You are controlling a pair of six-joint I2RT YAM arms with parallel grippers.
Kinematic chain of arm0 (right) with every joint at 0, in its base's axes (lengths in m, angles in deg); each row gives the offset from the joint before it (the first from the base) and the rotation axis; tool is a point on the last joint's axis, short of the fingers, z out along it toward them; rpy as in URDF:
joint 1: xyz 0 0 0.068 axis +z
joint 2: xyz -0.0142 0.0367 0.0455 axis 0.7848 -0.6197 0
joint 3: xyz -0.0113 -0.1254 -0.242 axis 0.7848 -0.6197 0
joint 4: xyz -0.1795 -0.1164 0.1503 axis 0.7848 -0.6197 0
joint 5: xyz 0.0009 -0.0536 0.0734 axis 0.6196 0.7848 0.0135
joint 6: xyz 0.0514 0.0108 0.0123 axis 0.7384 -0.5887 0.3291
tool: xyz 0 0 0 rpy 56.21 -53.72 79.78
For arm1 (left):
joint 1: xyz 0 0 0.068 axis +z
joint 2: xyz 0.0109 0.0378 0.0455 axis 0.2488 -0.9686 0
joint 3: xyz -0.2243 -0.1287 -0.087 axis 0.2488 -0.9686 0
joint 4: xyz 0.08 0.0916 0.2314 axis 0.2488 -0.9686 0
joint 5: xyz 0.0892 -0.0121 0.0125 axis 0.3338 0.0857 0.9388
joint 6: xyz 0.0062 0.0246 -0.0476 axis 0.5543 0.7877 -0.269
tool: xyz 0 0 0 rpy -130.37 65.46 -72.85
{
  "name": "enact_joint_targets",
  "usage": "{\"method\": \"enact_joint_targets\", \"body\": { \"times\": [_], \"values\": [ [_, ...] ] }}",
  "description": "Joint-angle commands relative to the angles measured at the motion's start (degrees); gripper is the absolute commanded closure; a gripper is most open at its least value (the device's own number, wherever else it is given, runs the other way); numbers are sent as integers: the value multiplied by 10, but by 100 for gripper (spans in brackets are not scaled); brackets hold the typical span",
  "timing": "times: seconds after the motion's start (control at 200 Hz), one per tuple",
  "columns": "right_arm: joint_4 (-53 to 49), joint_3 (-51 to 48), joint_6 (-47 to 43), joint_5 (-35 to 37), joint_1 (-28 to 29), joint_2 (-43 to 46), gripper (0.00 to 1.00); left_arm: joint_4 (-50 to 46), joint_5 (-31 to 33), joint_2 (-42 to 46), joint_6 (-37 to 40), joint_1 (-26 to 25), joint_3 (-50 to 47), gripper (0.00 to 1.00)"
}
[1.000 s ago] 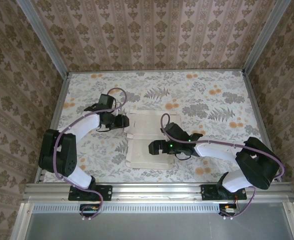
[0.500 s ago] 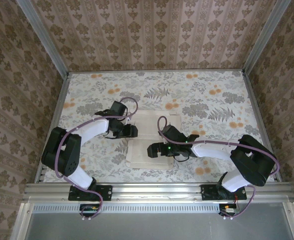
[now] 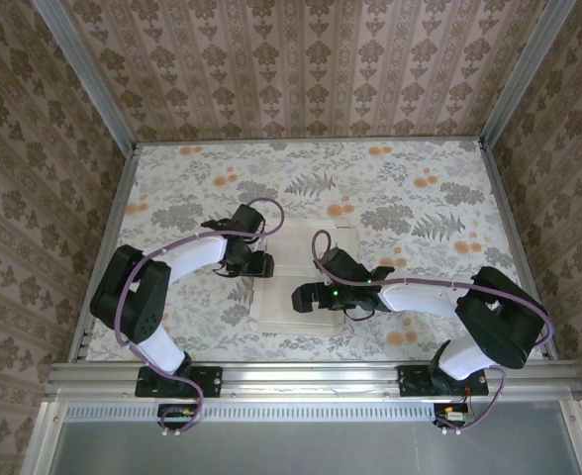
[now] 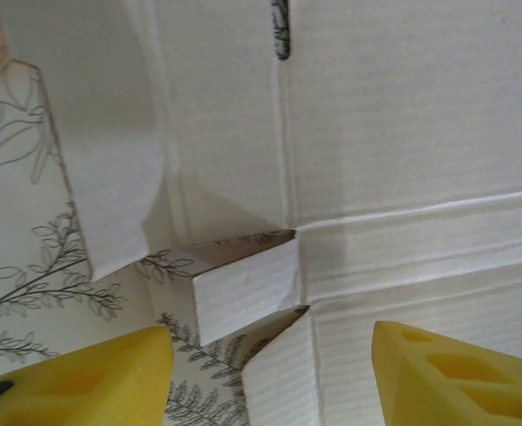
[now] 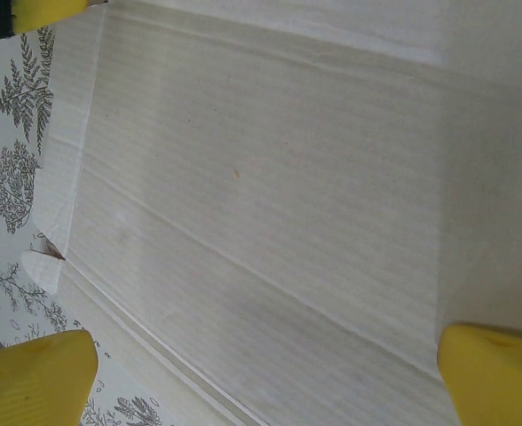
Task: Fold the paper box
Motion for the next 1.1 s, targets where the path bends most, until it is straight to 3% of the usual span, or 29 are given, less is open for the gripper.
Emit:
{"method": "enact_joint_targets", "body": {
  "times": [0.0, 0.31, 0.845, 1.095],
  "values": [
    [3, -9, 1, 5, 4, -8, 0, -21, 25, -9, 2, 0, 14, 39],
    [0, -9, -2, 8, 4, -9, 0, 26, -44, -3, -5, 0, 14, 41],
    [4, -3, -4, 8, 4, -22, 0, 23, -70, 43, -14, -2, 22, 48],
    [10, -8, 1, 8, 5, -23, 0, 46, -94, 16, -16, -5, 25, 49]
  ]
}}
